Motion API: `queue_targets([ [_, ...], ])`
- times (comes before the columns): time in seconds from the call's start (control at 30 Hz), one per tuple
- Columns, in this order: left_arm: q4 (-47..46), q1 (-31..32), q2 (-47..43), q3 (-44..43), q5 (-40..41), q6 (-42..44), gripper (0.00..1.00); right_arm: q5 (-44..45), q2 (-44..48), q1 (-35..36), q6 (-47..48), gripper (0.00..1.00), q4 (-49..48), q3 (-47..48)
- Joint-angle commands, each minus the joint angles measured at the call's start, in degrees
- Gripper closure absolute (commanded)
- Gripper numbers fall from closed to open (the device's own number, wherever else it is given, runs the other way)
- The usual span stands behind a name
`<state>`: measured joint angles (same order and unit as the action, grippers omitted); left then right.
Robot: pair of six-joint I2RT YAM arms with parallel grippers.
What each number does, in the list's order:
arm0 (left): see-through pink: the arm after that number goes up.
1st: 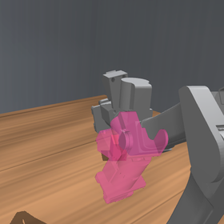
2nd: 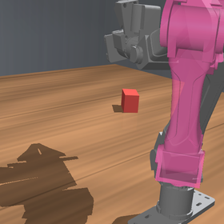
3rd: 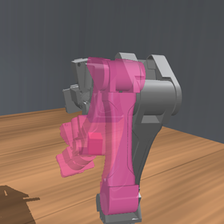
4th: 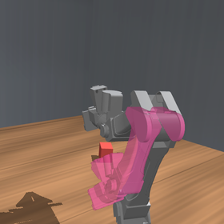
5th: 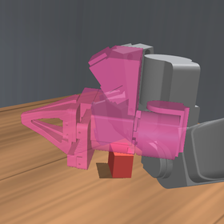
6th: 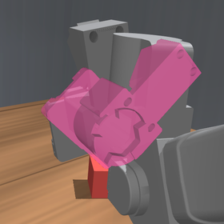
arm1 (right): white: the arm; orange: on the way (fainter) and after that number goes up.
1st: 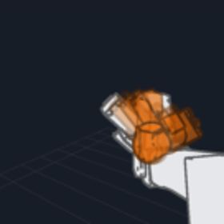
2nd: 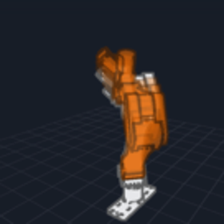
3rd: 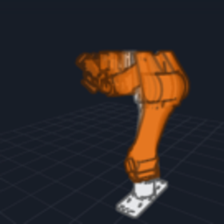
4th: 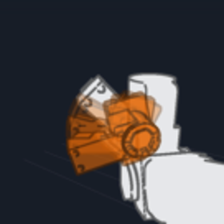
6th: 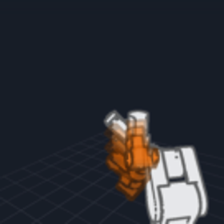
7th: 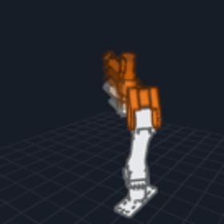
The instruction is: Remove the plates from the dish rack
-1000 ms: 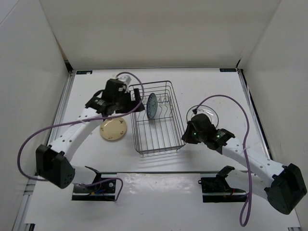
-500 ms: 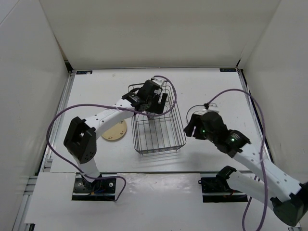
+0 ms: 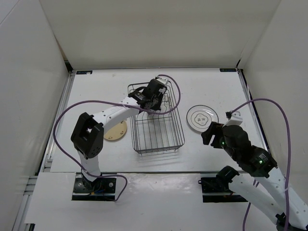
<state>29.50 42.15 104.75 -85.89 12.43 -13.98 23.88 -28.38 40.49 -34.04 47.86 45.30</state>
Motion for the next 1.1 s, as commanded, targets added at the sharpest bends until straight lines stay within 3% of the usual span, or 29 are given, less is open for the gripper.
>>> queue_targets([
  [0.0,-0.7,-0.1,-0.9,-2.5,0.8,1.5,0.94,2.4,1.4,-0.1,0.7,0.25,3.4,1.4],
  [0.27,-4.9,0.1,-9.5,-0.2,-4.4,2.1,0.97,3.1,1.8,-0.1,0.7,0.24,3.9,0.8],
  [0.5,-12.8,-0.6,-24.1,5.3,-13.6,0.7,0.98,3.5,1.8,-0.1,1.2,0.21,3.2,-0.1],
  [0.6,-10.7,-0.8,-30.6,6.1,-15.0,2.6,1.00,3.5,1.8,-0.1,1.4,0.21,3.0,-0.3],
  [0.67,-2.3,-0.7,-34.7,5.1,-11.2,6.3,1.00,3.6,1.8,-0.1,1.6,0.20,3.0,-0.2],
  [0.73,2.6,-0.7,-36.3,5.0,-4.4,9.2,1.00,3.8,1.9,-0.1,2.0,0.20,3.2,-0.5],
  [0.77,9.3,-0.7,-37.8,6.2,3.4,10.6,1.00,3.7,1.9,-0.2,1.8,0.19,3.2,-0.6],
  [0.83,13.1,-0.6,-40.0,8.4,7.6,12.3,1.00,3.5,1.9,-0.1,2.0,0.19,2.9,-1.3],
  [0.87,13.1,-0.7,-41.8,11.8,12.2,12.7,1.00,3.3,2.0,-0.1,2.1,0.19,2.5,-1.5],
  [1.0,9.5,-0.8,-46.5,27.0,17.5,10.7,1.00,1.5,0.6,-0.1,2.6,0.17,0.8,-3.3],
  [1.07,8.5,-1.0,-47.9,29.9,19.1,8.8,1.00,0.3,-0.4,-0.1,2.1,0.17,0.9,-3.5],
])
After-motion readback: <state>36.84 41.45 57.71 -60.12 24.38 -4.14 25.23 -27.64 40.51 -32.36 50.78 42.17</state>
